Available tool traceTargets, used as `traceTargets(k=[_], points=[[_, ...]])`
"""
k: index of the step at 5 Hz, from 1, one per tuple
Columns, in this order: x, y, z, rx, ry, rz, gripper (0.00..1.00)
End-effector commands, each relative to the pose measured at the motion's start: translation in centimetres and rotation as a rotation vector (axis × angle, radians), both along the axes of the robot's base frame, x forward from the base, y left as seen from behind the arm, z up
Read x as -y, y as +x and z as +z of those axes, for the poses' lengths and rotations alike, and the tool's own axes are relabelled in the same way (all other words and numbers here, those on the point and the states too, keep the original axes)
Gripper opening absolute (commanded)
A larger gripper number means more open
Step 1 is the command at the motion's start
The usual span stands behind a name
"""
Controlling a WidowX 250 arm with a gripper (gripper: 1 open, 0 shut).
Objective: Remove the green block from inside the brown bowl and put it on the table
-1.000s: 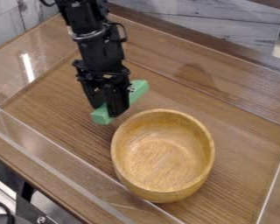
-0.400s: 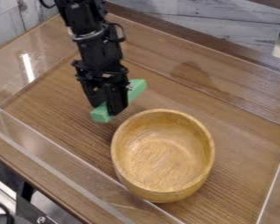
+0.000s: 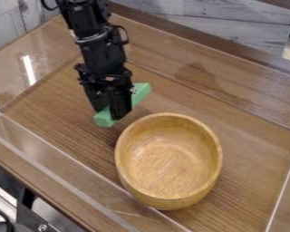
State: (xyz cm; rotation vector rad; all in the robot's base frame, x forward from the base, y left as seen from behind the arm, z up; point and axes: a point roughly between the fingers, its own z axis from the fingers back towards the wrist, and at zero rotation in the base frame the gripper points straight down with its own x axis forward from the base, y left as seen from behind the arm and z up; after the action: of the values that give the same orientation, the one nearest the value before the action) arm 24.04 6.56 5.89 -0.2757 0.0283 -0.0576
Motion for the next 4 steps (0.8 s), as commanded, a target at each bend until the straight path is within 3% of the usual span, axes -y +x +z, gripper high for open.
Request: traceTargets(k=[1,4], points=[[-0.85,1.11,1.12,0.049,0.018,0.014,0.00],[-1.16,1.37,0.83,0.035,0.009,0.021,0.00]])
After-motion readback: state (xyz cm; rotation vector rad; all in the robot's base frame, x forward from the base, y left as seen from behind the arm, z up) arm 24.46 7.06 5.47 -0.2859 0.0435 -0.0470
